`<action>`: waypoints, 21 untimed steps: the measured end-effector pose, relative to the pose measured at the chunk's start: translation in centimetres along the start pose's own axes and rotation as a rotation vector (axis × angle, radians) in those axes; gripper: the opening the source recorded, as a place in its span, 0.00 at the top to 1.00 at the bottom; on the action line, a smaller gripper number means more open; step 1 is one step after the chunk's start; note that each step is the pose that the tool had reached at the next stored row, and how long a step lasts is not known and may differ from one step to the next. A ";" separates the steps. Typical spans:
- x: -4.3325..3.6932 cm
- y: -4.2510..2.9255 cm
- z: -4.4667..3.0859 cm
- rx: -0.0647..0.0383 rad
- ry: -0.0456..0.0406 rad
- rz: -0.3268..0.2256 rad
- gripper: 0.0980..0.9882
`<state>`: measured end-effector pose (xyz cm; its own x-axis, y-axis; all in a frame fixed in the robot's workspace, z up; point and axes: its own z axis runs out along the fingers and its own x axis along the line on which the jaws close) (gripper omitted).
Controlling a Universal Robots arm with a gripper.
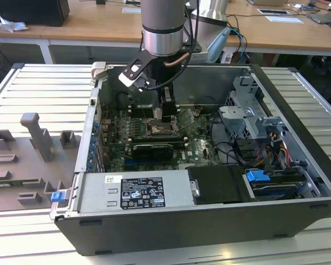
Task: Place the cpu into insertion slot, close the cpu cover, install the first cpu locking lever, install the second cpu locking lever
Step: 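Place the cpu into insertion slot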
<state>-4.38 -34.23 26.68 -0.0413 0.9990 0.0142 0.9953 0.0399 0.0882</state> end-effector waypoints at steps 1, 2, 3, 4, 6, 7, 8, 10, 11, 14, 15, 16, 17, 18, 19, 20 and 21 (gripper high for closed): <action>0.04 0.00 0.09 0.000 0.0000 0.000 0.51; 0.09 -0.01 0.19 0.000 -0.0001 0.000 0.51; 0.22 -0.02 0.36 0.000 -0.0003 0.000 0.51; 0.32 -0.03 0.56 0.000 -0.0001 0.000 0.51; 0.67 -0.08 1.20 0.000 0.0000 0.000 0.51; 0.77 -0.10 1.36 0.000 -0.0001 0.000 0.51; 0.91 -0.13 1.55 0.000 -0.0002 0.000 0.51; 1.22 -0.25 2.11 0.000 0.0000 0.000 0.51; 1.26 -0.34 2.30 0.000 -0.0001 0.000 0.51; 1.33 -0.54 2.85 0.000 -0.0002 0.000 0.51; 1.51 -0.56 3.27 0.000 -0.0001 0.000 0.51; 1.58 -0.57 3.42 0.000 -0.0001 0.000 0.51; 1.62 -0.58 3.56 0.000 -0.0001 0.001 0.51; 1.62 -0.60 3.81 0.000 -0.0009 0.009 0.51; 1.62 -0.62 3.96 0.000 -0.0015 0.014 0.51; 1.62 -0.64 4.10 0.000 -0.0017 0.017 0.51; 1.62 -0.74 4.39 0.000 -0.0018 0.018 0.51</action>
<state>-4.80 -32.56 22.26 -0.0230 0.9996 0.0140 0.9959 0.0217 0.0881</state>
